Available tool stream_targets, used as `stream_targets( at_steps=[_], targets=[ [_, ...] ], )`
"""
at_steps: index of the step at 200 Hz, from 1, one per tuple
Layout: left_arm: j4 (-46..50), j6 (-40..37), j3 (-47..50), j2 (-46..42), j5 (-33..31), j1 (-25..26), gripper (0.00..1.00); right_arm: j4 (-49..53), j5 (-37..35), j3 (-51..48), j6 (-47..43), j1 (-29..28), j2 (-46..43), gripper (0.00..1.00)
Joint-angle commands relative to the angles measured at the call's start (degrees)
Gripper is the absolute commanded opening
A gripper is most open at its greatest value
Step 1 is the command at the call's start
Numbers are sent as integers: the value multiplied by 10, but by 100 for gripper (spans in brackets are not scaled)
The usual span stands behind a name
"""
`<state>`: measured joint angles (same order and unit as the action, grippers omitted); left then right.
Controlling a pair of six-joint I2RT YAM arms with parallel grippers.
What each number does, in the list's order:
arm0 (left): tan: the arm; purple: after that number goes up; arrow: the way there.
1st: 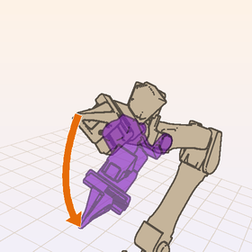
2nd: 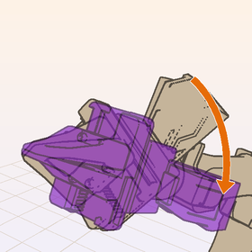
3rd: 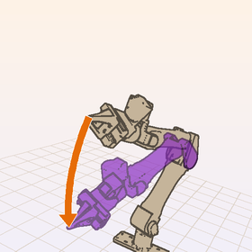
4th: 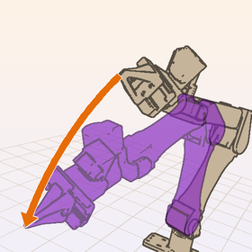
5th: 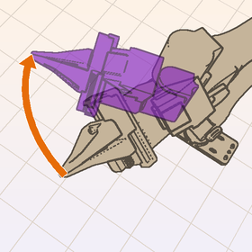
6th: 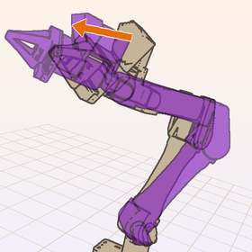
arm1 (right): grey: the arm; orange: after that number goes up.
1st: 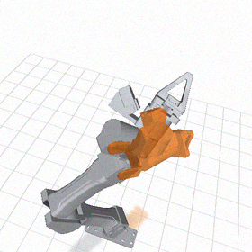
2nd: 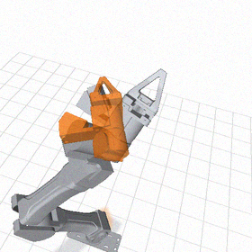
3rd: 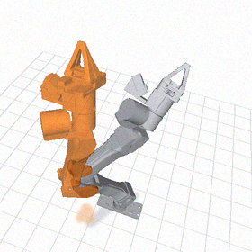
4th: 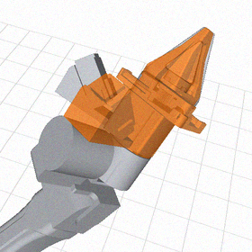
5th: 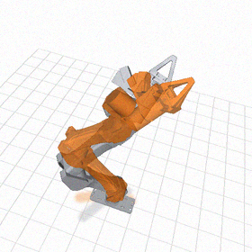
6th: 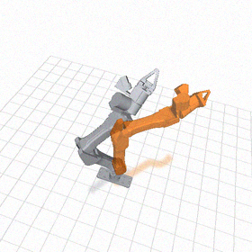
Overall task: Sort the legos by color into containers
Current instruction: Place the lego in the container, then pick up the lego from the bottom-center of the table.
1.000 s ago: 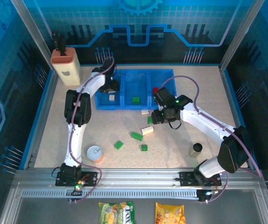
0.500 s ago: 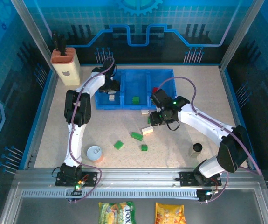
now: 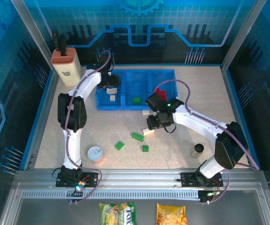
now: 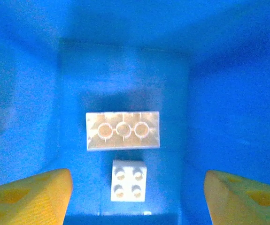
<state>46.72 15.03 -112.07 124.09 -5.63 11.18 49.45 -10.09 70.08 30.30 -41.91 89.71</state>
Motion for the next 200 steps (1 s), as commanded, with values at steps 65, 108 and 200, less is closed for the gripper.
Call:
stream_targets(
  at_steps=[65, 108, 200],
  targets=[
    [29, 3, 158, -184, 43, -11, 75, 17, -58, 51, 205, -82, 64, 60],
    [56, -9, 207, -268, 30, -17, 75, 47, -130, 85, 348, -142, 99, 78],
    [-7, -52, 355, -393, -12, -27, 76, 13, -81, 87, 530, -168, 165, 95]
  ],
)
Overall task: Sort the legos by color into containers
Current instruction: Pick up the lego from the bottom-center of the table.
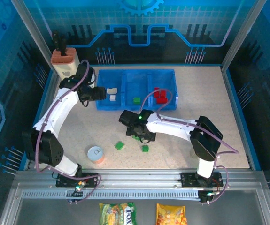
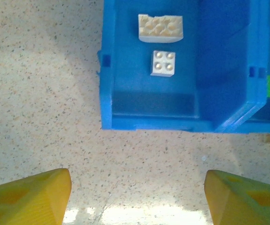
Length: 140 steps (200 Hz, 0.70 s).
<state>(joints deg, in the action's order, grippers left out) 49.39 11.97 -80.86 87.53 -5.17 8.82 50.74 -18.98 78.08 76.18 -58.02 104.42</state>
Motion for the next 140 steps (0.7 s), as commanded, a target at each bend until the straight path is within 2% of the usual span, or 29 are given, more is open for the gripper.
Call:
stream_targets(
  at_steps=[1, 84, 140],
  targets=[
    [-35, -22, 44, -29, -17, -4, 76, 0, 8, 7, 72, -7, 18, 95],
    [-76, -23, 75, -36, -10, -7, 76, -26, 42, 34, 73, 7, 91, 94],
    [-82, -21, 80, -35, -2, -7, 76, -31, 49, 37, 72, 15, 117, 84]
  ],
)
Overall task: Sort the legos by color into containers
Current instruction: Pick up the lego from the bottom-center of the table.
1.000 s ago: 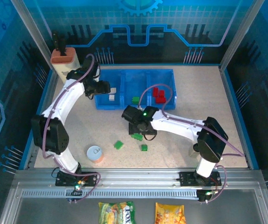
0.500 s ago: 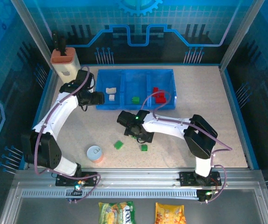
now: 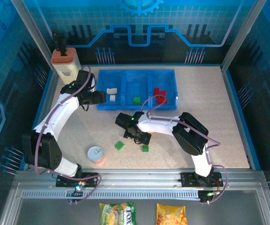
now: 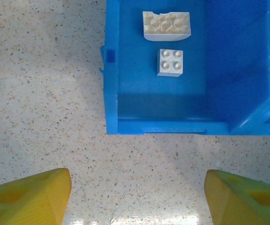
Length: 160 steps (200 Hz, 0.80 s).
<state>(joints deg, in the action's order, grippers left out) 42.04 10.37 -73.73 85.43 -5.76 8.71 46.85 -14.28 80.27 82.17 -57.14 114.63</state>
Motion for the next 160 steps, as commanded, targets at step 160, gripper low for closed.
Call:
stream_targets(
  at_steps=[160],
  targets=[
    [-2, -1, 3, -11, 15, -7, 76, 60, -48, 35, 2, -12, -13, 69]
  ],
)
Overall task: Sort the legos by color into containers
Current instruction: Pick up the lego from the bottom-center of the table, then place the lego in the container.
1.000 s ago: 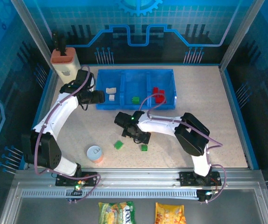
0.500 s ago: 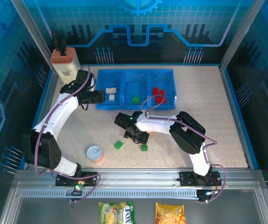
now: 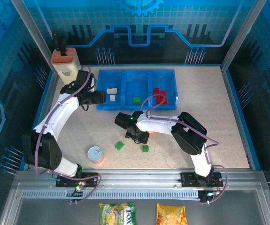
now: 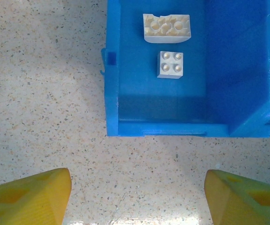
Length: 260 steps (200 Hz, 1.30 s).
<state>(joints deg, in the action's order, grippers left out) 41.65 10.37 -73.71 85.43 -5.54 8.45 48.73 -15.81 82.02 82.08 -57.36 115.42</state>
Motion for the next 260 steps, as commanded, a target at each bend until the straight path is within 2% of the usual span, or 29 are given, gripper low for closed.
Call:
stream_targets(
  at_steps=[1, 73, 120, 260],
  targets=[
    [3, -2, 4, -11, 13, -4, 76, 41, -34, 18, 2, -10, -21, 69],
    [4, -1, 2, -12, 16, -4, 76, 99, -63, 68, -38, -15, -33, 68],
    [7, 3, 1, -16, 19, -4, 76, 106, -77, 105, -135, 0, -34, 68],
    [35, 54, -13, -33, 70, -4, 76, 30, -58, 215, -348, 124, 7, 65]
  ],
)
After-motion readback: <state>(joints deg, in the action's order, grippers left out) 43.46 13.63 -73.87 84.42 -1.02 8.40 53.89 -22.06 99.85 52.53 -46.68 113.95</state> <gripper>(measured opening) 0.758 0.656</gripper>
